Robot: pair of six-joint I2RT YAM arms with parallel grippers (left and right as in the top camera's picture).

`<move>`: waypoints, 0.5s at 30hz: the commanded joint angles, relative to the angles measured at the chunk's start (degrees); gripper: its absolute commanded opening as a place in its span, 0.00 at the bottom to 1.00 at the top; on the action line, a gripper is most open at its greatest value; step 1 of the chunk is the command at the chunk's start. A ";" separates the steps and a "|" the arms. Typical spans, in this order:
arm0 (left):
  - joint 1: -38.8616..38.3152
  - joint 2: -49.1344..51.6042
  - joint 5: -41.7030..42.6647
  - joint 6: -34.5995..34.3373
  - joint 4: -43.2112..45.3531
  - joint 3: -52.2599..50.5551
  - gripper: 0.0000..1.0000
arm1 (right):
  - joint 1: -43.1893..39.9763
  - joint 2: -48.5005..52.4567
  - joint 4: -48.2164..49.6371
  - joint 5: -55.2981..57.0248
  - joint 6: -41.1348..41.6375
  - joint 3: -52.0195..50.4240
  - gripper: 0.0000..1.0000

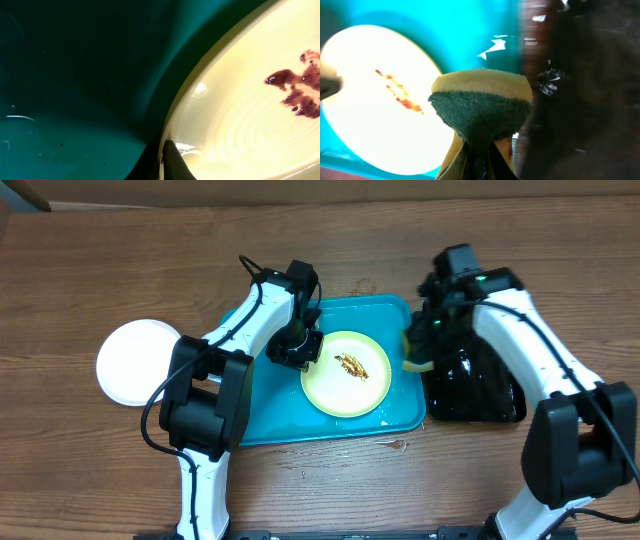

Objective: Clean dirty plates on tray and stack at the side
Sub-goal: 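Scrub the yellow plate with the right-held sponge while the left gripper holds it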

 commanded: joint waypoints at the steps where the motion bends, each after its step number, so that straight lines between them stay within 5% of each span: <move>1: -0.13 1.66 -1.25 0.42 0.24 -1.01 0.04 | 4.02 -1.25 0.98 -2.84 2.54 1.29 0.04; 15: -1.01 1.66 -1.22 0.39 0.70 -1.01 0.04 | 15.85 -0.11 17.90 -2.36 11.63 -3.91 0.04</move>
